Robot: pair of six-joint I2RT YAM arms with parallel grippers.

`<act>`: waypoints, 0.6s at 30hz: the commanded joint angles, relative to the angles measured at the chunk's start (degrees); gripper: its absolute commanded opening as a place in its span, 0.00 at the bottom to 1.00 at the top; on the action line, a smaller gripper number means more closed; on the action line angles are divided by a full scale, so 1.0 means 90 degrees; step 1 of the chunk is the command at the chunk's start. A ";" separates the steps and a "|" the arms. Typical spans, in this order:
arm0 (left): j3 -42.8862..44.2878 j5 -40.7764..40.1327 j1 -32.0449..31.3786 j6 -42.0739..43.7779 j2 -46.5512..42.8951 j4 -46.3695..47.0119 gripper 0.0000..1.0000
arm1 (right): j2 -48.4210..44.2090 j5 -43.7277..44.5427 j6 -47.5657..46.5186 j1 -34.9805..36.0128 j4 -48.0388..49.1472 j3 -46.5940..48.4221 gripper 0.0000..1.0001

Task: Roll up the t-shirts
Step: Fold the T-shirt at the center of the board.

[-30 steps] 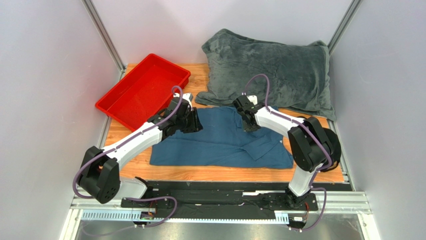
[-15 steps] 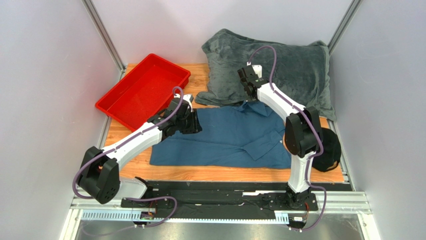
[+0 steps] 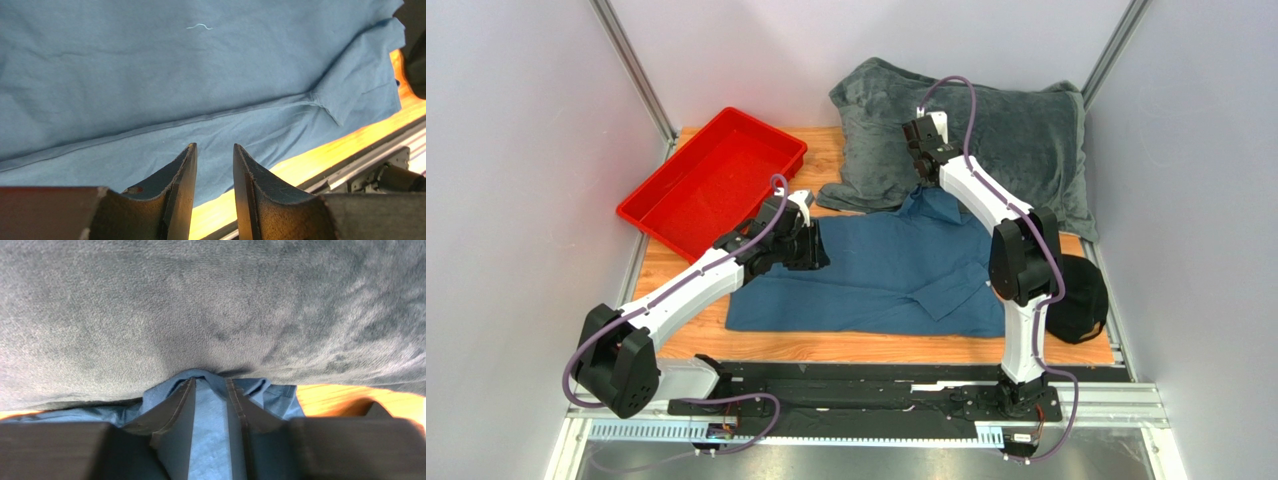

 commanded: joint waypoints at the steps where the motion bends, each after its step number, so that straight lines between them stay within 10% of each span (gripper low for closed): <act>1: 0.0022 0.0451 -0.0006 0.0172 -0.0173 0.0143 0.42 | -0.0035 0.0107 -0.0254 0.0029 0.0434 0.0106 0.38; 18: -0.0076 0.1585 -0.0396 -0.0062 0.0393 0.1100 0.42 | -0.1176 -0.0821 0.0682 -0.0390 -0.0005 -0.0792 0.44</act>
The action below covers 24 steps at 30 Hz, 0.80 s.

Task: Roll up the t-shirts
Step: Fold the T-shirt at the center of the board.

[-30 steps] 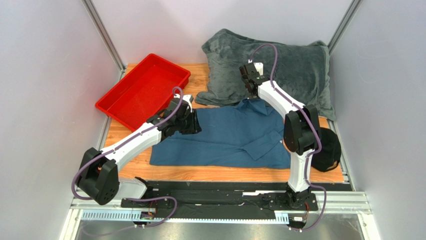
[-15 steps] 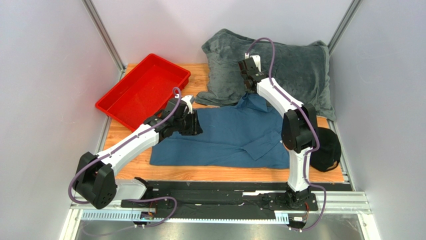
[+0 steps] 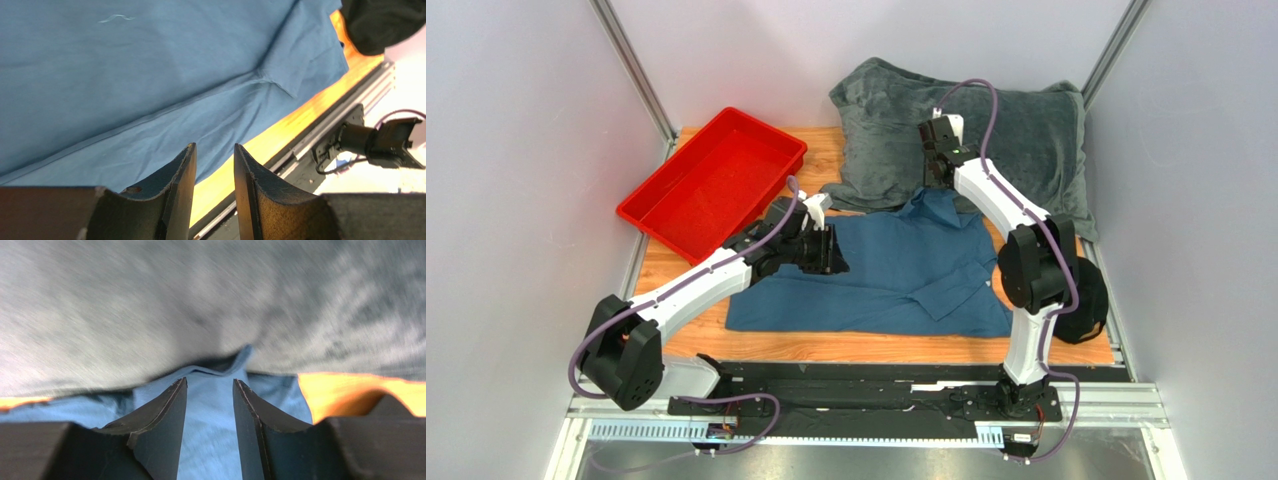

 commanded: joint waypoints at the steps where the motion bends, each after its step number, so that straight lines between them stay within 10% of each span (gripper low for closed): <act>1: 0.0004 0.0298 -0.0340 -0.0079 0.0214 0.0498 0.42 | -0.0856 -0.0394 0.0503 -0.0152 -0.0066 -0.0428 0.45; 11: 0.0414 0.0210 -0.1405 -0.0518 0.1180 0.1026 0.42 | -0.1726 -0.0815 0.1166 -0.0445 -0.0406 -0.1326 0.45; 24: 0.1742 0.0006 -0.2675 -0.0587 0.2674 0.0997 0.41 | -0.5084 -0.1060 0.2222 -0.0767 -0.0212 -0.5193 0.41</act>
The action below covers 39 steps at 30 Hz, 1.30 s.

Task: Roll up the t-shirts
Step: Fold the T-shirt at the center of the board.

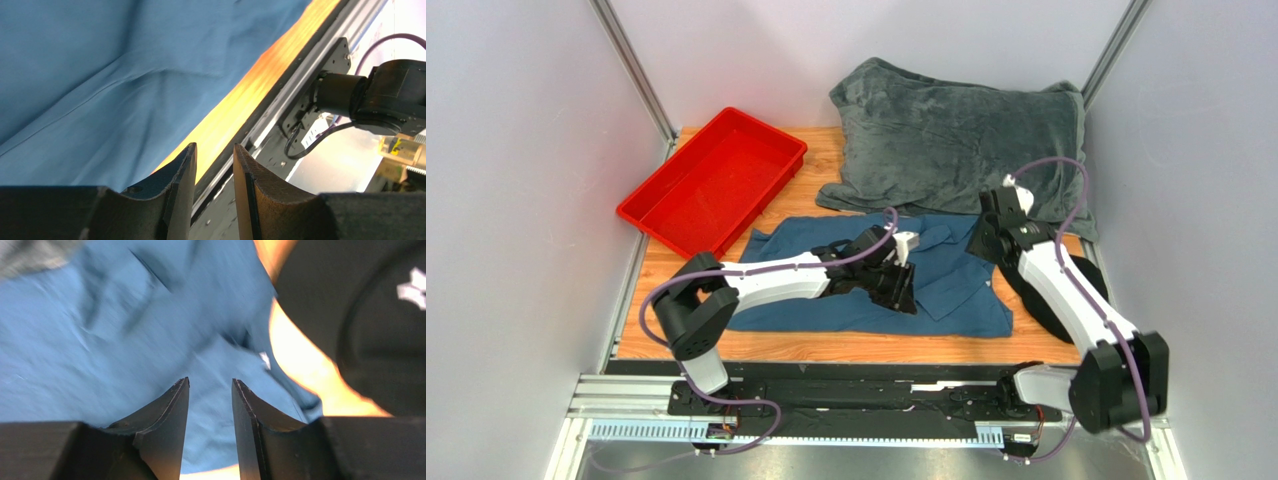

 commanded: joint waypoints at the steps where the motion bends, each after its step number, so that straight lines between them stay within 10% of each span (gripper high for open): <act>1: 0.0628 -0.0172 -0.0370 0.0030 0.0447 -0.0025 0.41 | -0.0855 0.0025 0.0503 -0.0194 0.0179 -0.0847 0.43; 26: 0.2444 -0.1539 -0.1016 0.0460 0.2089 -0.1403 0.45 | -0.0368 -0.1030 0.0318 -0.1328 0.1956 -0.2147 0.35; 39: 0.2874 -0.1745 -0.1045 0.0343 0.2392 -0.1520 0.42 | -0.0309 -0.1030 0.0103 -0.1337 0.1986 -0.2069 0.04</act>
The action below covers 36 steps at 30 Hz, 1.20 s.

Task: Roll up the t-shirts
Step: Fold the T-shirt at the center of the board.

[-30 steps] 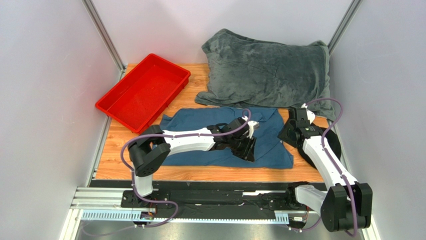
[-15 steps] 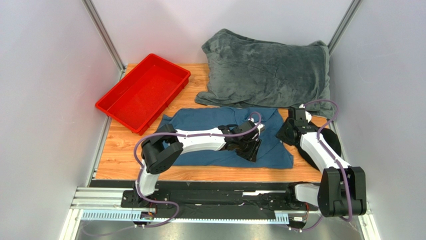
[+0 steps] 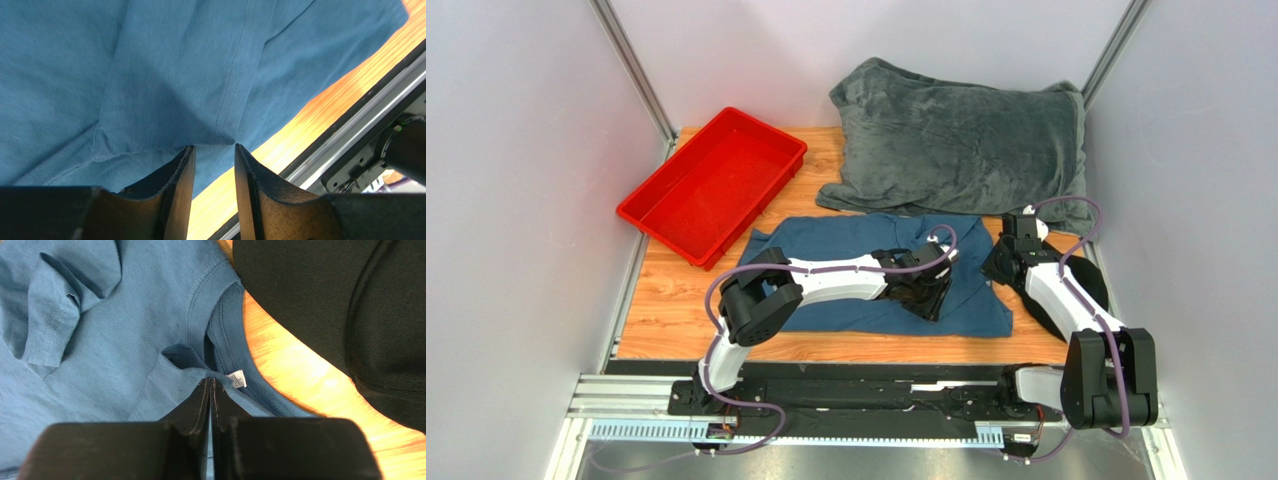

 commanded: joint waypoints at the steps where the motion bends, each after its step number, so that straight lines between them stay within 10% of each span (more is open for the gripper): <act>1: 0.0354 -0.0115 -0.0047 0.0024 0.0110 -0.0034 0.41 | -0.0052 0.0068 -0.0133 -0.0024 0.0162 0.0097 0.03; 12: 0.0530 -0.0144 -0.0047 -0.0073 0.0198 -0.0102 0.21 | -0.0608 0.0419 -0.0241 -0.0034 -0.0170 -0.0058 0.35; 25: 0.0530 -0.0203 -0.0047 -0.0181 0.0051 -0.0093 0.00 | -0.0209 0.0195 -0.0172 -0.0043 0.0893 -0.0528 0.36; 36: 0.0481 -0.0271 0.0031 -0.0230 -0.0202 -0.0161 0.00 | -0.0091 0.0195 0.0043 -0.0053 0.1265 -0.0489 0.00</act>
